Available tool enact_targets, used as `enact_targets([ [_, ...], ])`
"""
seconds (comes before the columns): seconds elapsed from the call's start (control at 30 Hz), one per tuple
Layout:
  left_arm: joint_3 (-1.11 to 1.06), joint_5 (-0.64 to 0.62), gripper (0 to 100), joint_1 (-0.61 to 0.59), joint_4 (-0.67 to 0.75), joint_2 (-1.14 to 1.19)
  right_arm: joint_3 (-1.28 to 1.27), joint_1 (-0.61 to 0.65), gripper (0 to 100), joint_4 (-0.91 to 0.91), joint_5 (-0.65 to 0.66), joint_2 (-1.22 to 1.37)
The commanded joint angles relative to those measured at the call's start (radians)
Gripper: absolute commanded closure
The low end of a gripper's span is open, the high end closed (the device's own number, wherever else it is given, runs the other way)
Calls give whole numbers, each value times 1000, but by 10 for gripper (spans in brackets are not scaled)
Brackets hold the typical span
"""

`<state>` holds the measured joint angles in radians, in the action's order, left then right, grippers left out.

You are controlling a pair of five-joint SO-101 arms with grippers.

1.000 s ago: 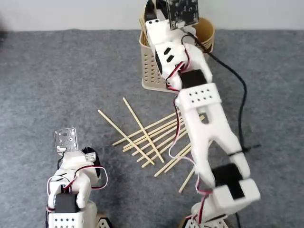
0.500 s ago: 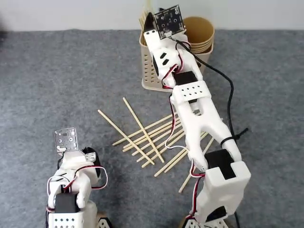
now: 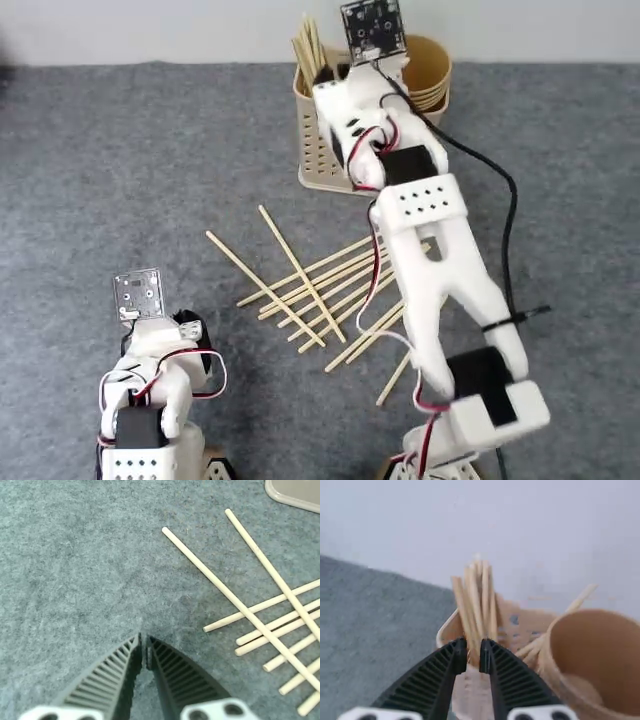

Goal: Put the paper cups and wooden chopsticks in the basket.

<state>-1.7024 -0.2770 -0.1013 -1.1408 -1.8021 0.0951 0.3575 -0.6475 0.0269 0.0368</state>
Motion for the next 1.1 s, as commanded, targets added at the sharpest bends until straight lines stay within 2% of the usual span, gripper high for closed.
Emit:
enact_targets([
  [0.0, 19, 5, 986, -2, -3, -14, 6, 47, 940, -242, -18, -93],
  [0.2, 19, 5, 986, -2, -3, -14, 5, 127, 927, -461, -18, -81],
  [0.47, 19, 5, 986, -2, -3, -14, 8, 242, 697, -590, -43, 108],
  [0.7, 19, 5, 986, -2, -3, -14, 14, 314, 689, -582, -83, 286],
  [1.07, 19, 5, 986, -2, -3, -14, 69, 390, 688, -570, -84, 378],
])
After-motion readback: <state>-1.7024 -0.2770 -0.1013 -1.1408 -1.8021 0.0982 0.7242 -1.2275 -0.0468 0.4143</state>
